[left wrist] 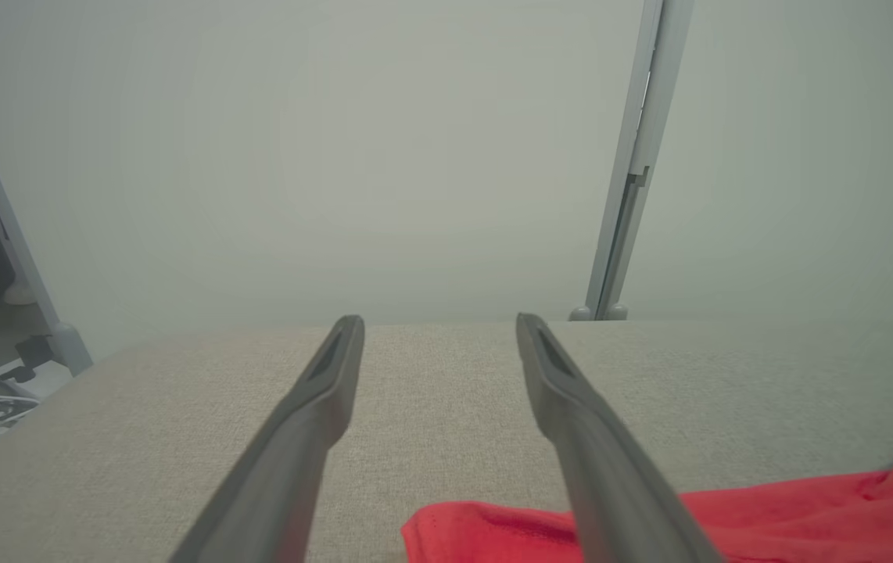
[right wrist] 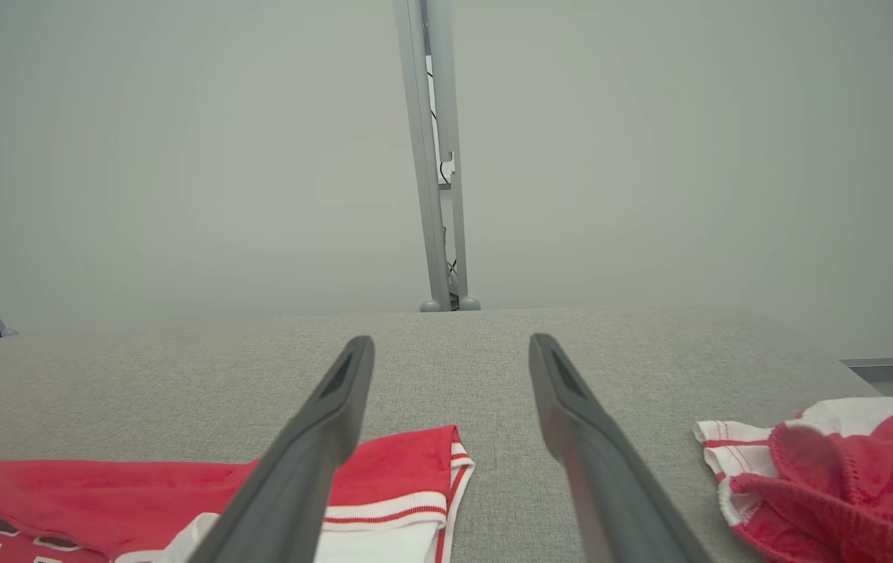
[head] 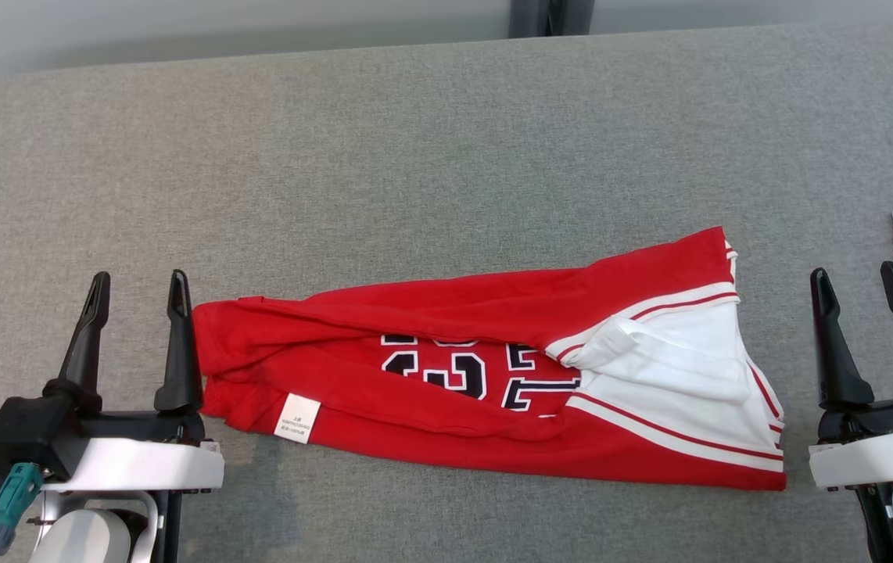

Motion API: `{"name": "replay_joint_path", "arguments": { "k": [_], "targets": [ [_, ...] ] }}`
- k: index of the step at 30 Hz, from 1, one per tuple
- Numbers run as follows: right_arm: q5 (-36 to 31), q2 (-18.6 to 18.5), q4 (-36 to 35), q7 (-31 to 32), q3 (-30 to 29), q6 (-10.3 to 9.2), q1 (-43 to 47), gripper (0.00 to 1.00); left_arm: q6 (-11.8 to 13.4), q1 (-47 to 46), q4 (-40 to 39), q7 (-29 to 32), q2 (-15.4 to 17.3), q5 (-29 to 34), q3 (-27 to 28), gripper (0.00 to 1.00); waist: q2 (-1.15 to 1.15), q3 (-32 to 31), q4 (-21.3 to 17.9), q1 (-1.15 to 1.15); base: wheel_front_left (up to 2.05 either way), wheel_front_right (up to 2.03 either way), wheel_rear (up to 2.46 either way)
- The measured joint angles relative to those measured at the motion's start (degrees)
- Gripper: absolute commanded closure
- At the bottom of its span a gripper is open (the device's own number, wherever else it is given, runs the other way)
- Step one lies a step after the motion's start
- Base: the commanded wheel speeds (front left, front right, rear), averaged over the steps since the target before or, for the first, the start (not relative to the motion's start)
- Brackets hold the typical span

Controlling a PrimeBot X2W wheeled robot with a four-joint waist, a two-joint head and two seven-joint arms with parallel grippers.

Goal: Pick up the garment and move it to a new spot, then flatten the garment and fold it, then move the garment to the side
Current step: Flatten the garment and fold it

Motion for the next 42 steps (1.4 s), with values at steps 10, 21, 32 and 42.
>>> {"name": "replay_joint_path", "arguments": {
  "k": [10,21,32,42],
  "targets": [
    [0.3,-1.9,3.7,1.5,-2.4,0.0,-0.6,0.0,-0.4,-1.4,0.3,0.0,-0.1,-0.2,-0.6,0.0,0.0,0.3,1.4,0.0,0.0,0.0,0.0],
    [3.9,-2.0,19.0,2.0,5.7,0.0,-2.7,0.0,-1.0,-3.7,0.9,0.0,-1.3,0.0,-1.9,0.0,0.0,2.8,3.5,0.0,0.0,0.0,0.0],
    [10.0,-3.1,26.9,-0.1,13.8,0.01,-6.0,1.0,-1.3,-4.3,1.3,-0.1,-1.6,0.0,-1.7,0.0,0.0,3.2,3.2,0.0,0.0,0.0,0.0],
    [11.2,-10.3,24.9,-4.6,7.9,0.07,-4.5,1.0,-1.0,-3.8,0.3,-0.2,-1.2,0.0,-1.5,0.0,0.0,2.5,1.1,0.0,0.0,0.0,0.0]
  ]
}}
